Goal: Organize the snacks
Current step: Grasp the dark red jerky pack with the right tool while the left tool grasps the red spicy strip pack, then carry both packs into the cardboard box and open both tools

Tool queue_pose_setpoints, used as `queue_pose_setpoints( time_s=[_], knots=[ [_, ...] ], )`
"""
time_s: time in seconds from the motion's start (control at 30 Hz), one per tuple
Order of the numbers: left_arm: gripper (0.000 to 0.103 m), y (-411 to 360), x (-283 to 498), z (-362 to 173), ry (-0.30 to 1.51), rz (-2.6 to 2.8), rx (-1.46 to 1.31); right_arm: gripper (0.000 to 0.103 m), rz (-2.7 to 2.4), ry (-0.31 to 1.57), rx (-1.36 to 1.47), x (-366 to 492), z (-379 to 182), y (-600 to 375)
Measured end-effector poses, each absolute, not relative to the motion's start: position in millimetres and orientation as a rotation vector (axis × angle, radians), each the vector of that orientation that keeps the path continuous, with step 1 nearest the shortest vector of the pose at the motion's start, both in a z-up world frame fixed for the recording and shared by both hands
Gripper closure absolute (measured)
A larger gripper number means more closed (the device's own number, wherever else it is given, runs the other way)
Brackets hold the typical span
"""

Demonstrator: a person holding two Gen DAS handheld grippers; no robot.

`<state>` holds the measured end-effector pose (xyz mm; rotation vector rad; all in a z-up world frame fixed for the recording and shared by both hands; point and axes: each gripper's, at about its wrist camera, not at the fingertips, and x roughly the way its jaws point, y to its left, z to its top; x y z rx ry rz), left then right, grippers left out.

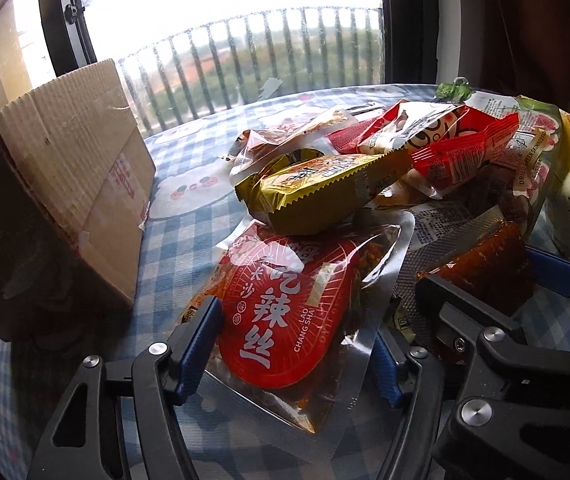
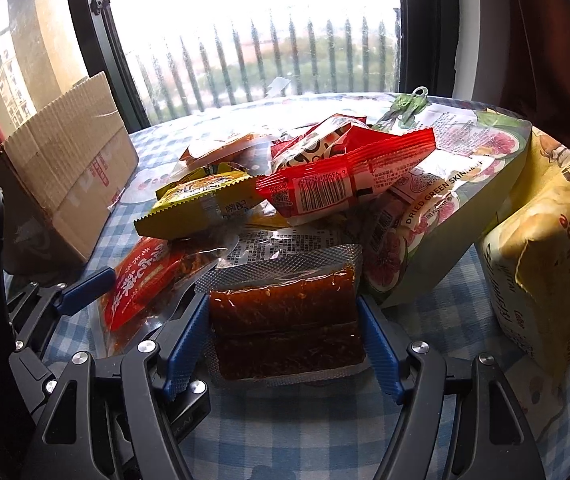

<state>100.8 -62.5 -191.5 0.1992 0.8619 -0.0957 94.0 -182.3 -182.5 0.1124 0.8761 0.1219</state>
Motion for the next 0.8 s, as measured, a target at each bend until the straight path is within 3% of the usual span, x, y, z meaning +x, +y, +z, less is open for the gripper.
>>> queue_pose_setpoints(
  time_s=[0.1,0.2,0.8],
  knots=[
    [0.059,-62,100,-190,0.860,-0.087,0.213,0.028,0.124,0.875,0.099,95,-182,-179],
    [0.069,-56,101,-188,0.868,-0.088,0.190,0.028,0.132,0.874,0.104,94,-179,-179],
    [0.086,-51,71,-154,0.798,-0.179,0.068,0.029,0.114,0.789,0.079,63,-138,-176]
  ],
)
